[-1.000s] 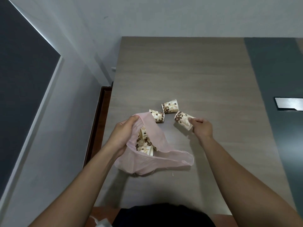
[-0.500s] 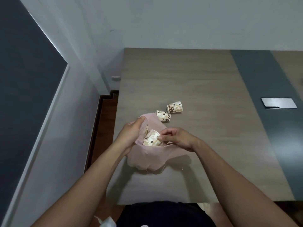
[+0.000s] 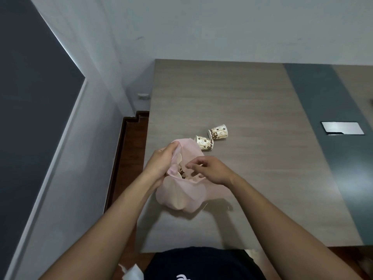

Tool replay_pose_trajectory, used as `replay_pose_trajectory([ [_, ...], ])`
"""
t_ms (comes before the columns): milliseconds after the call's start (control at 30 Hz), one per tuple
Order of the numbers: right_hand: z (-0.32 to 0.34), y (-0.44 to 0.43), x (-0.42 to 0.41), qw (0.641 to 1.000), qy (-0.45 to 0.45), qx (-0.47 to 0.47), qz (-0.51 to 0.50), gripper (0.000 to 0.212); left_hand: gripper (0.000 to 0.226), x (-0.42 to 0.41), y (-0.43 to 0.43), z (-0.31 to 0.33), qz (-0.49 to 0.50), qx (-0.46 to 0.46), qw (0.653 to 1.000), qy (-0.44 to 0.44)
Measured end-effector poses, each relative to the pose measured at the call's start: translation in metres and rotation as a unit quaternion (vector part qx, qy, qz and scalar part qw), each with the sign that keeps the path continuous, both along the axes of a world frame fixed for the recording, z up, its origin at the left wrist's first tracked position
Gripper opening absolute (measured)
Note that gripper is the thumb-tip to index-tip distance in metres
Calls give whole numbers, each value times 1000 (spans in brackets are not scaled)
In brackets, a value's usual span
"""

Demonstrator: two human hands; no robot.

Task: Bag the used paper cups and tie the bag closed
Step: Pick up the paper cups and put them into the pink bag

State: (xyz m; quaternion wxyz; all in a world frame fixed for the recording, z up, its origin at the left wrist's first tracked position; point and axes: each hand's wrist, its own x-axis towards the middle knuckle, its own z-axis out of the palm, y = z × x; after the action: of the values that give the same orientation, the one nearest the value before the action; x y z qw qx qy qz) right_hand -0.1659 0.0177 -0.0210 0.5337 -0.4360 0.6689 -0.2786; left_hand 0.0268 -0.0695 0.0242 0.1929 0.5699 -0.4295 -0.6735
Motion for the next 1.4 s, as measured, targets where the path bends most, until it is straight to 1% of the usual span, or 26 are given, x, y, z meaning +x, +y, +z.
replay_pose_trajectory([
  [67, 3, -6, -22, 1000, 8, 3, -11, 22, 48, -4, -2, -4, 21, 6, 1000, 8],
  [167, 0, -17, -54, 999, 27, 4, -33, 22, 40, -13, -4, -7, 34, 5, 999, 1],
  [267, -12, -31, -78, 998, 53, 9, -42, 23, 41, -26, -7, -9, 46, 6, 999, -4],
  [433, -48, -57, -110, 993, 107, 10, -39, 17, 43, -47, -16, -16, 61, 3, 998, -7],
  [533, -64, -72, -117, 990, 138, 15, -23, 28, 47, -52, -22, -23, 62, 4, 998, -12],
  [667, -80, -92, -120, 984, 179, 9, 16, 39, 40, -56, -26, -21, 74, 5, 997, -21],
  [767, -91, -106, -118, 980, 191, 10, 46, 49, 40, -57, -27, -20, 69, 9, 997, -33],
  [833, -101, -113, -117, 978, 195, 22, 67, 57, 42, -55, -28, -22, 76, 13, 996, -42],
  [933, -119, -114, -114, 975, 200, 64, 72, 61, 46, -47, -29, -27, 78, 16, 995, -53],
  [1033, -138, -108, -117, 973, 213, 76, 37, 58, 45, -38, -30, -28, 80, 20, 995, -61],
  [1067, -147, -107, -119, 972, 216, 84, 25, 53, 42, -36, -30, -27, 81, 20, 994, -63],
  [1133, -157, -102, -121, 968, 228, 102, 16, 33, 38, -34, -29, -26, 78, 19, 995, -68],
  [1167, -159, -97, -120, 966, 237, 102, 13, 30, 38, -33, -29, -26, 76, 18, 994, -71],
  [1233, -155, -89, -113, 963, 252, 97, -1, 39, 38, -32, -30, -27, 81, 22, 994, -74],
  [1300, -148, -86, -105, 968, 235, 78, -41, 55, 38, -32, -29, -26, 88, 30, 993, -71],
  [1333, -146, -89, -102, 974, 217, 49, -42, 63, 38, -32, -29, -26, 91, 33, 993, -71],
  [1400, -143, -98, -101, 978, 210, 7, 15, 79, 37, -34, -28, -25, 95, 35, 992, -73],
])
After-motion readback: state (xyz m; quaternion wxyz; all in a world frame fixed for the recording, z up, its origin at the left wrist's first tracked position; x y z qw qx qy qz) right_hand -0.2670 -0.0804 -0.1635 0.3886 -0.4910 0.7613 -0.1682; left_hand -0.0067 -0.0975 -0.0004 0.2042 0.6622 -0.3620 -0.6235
